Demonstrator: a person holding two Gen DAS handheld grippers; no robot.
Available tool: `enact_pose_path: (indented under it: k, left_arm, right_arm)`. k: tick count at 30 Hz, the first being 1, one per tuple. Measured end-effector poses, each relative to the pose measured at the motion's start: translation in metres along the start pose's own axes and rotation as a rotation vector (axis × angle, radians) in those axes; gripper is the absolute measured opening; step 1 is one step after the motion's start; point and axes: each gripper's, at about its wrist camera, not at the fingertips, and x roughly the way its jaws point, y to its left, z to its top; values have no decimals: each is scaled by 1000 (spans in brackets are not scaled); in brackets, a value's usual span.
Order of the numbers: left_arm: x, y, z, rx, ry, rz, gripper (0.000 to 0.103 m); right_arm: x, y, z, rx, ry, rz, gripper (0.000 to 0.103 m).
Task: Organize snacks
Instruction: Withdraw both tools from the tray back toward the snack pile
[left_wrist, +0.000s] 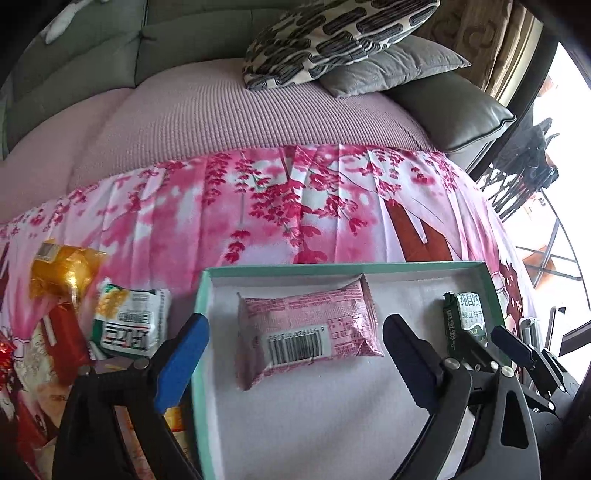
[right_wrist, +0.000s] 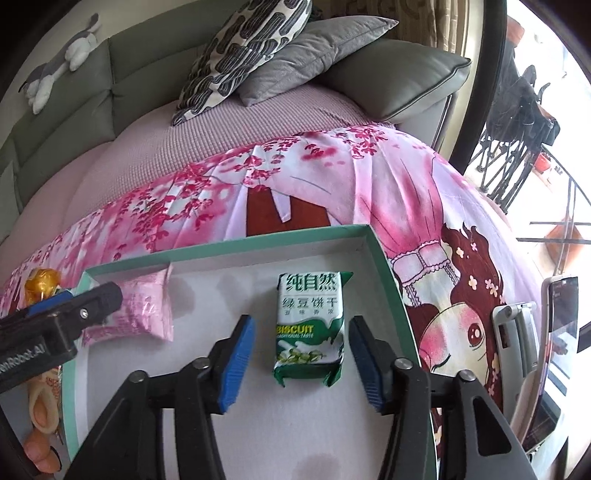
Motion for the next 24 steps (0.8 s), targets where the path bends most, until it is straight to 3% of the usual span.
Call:
enact_pose_path:
  k: [4,8,10,14,17,24]
  left_arm:
    - [-10,9,-5,-11,-1,32,96]
    - [-17,19,-12,-30,9,68,96]
    - [-23,25,-17,-38,7,82,96]
    - [-35,33,-27,-42,0,91,96]
    - [-45,39,-36,-47,-2,85,102]
    - [-68,57,-72,-54,3,81,102]
  right_arm:
    - [-8,6,-5,-10,-4,1,84]
    - [-18,13,-11,-22,-9,14,93]
    - [-23,17,-14,-27,-10,22,102]
    - [-31,24,-20,-35,-9,31,103]
    - [-39,31,-27,-45,-11,36,103]
    - [-56,44,-56,-31,8,57,103]
